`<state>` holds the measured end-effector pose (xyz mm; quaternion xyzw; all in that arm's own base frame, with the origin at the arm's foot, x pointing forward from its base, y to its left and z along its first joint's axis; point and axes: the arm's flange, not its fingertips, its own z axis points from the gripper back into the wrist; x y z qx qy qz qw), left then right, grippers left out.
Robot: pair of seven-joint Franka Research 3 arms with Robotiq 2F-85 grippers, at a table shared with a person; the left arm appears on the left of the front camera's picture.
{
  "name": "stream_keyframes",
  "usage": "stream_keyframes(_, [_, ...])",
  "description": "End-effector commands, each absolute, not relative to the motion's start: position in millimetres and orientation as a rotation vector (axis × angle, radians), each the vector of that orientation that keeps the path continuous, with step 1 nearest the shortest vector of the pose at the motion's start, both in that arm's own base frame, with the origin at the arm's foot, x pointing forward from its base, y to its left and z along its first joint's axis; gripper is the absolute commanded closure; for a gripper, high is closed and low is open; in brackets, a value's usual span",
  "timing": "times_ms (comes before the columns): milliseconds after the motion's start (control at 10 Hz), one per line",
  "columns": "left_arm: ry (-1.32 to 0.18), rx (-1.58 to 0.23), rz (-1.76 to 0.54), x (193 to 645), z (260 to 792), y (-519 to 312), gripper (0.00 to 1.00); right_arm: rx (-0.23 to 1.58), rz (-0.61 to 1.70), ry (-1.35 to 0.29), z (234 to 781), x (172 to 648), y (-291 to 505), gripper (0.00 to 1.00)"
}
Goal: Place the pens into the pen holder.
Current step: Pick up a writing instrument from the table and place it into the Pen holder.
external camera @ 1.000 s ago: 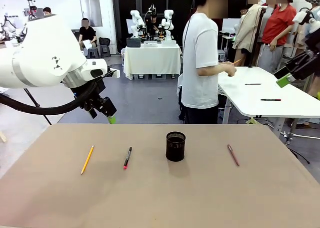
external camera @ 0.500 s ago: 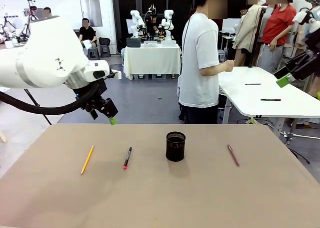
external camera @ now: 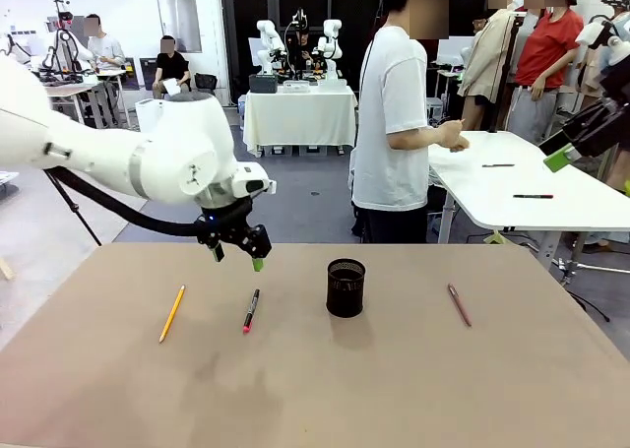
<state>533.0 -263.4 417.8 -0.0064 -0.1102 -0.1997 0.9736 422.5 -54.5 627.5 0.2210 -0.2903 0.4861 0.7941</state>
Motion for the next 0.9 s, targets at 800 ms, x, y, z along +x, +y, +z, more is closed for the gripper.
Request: stream_keyframes(800, [-0.141,0.071,-0.022,585.8,342.1,-289.6,0.0,0.474,1.047,-0.623,629.9,422.7,-53.9,0.0])
